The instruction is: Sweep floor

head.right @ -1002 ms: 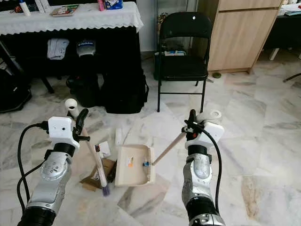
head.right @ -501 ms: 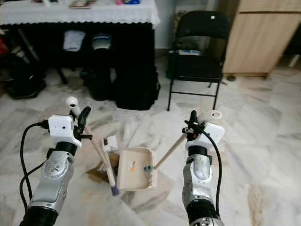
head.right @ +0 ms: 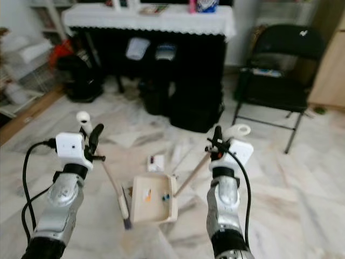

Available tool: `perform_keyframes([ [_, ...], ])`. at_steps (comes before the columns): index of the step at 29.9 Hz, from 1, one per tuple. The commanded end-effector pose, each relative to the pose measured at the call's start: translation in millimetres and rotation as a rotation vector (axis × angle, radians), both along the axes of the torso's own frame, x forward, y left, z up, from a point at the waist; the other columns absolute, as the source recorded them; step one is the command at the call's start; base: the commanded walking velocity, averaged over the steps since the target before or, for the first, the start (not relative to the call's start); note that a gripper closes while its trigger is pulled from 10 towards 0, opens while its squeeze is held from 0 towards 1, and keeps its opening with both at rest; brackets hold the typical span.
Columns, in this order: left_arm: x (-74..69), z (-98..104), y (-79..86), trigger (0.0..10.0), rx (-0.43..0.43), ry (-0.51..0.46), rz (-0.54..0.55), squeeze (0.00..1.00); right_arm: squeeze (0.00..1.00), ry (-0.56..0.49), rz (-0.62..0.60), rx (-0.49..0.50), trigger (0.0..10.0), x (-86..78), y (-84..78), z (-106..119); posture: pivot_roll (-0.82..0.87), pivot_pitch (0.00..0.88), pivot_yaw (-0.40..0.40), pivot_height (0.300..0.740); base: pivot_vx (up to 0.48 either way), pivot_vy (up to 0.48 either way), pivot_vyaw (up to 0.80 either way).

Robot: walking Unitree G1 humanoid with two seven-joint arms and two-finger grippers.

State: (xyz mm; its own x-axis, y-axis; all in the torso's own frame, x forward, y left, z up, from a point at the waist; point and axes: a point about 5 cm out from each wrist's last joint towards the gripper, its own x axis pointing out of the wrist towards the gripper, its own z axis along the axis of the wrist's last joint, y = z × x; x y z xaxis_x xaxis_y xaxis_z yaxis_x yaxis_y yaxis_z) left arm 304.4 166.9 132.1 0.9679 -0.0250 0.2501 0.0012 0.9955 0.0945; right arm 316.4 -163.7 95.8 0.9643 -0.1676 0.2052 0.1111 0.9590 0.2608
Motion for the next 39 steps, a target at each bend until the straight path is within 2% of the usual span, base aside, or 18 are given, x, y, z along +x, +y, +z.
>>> perform_keyframes([
  [1, 2.5, 12.2, 2.8, 10.0, 0.021, -0.045, 0.006, 0.00, 0.00, -0.079, 0.015, 0.010, 10.0, 6.0, 7.1, 19.4, 0.10, 0.000, 0.052, 0.740, 0.000, 0.000, 0.80],
  [8, 3.1, 10.0, 1.9, 10.0, 0.027, -0.033, 0.014, 0.00, 0.00, -0.077, 0.016, 0.011, 10.0, 7.0, 6.7, 20.8, 0.10, 0.000, 0.048, 0.740, 0.000, 0.000, 0.80],
  [15, 1.9, 6.7, 7.6, 10.0, 0.031, -0.017, 0.031, 0.00, 0.00, -0.077, 0.015, 0.010, 10.0, 7.1, 6.0, 22.1, 0.10, 0.000, 0.044, 0.740, 0.000, 0.000, 0.80],
  [39, 1.1, 4.9, 0.9, 10.0, 0.011, -0.015, 0.028, 0.00, 0.00, -0.075, 0.016, -0.023, 10.0, 8.4, -0.5, 26.2, 0.09, 0.000, 0.026, 0.740, 0.000, 0.000, 0.80],
])
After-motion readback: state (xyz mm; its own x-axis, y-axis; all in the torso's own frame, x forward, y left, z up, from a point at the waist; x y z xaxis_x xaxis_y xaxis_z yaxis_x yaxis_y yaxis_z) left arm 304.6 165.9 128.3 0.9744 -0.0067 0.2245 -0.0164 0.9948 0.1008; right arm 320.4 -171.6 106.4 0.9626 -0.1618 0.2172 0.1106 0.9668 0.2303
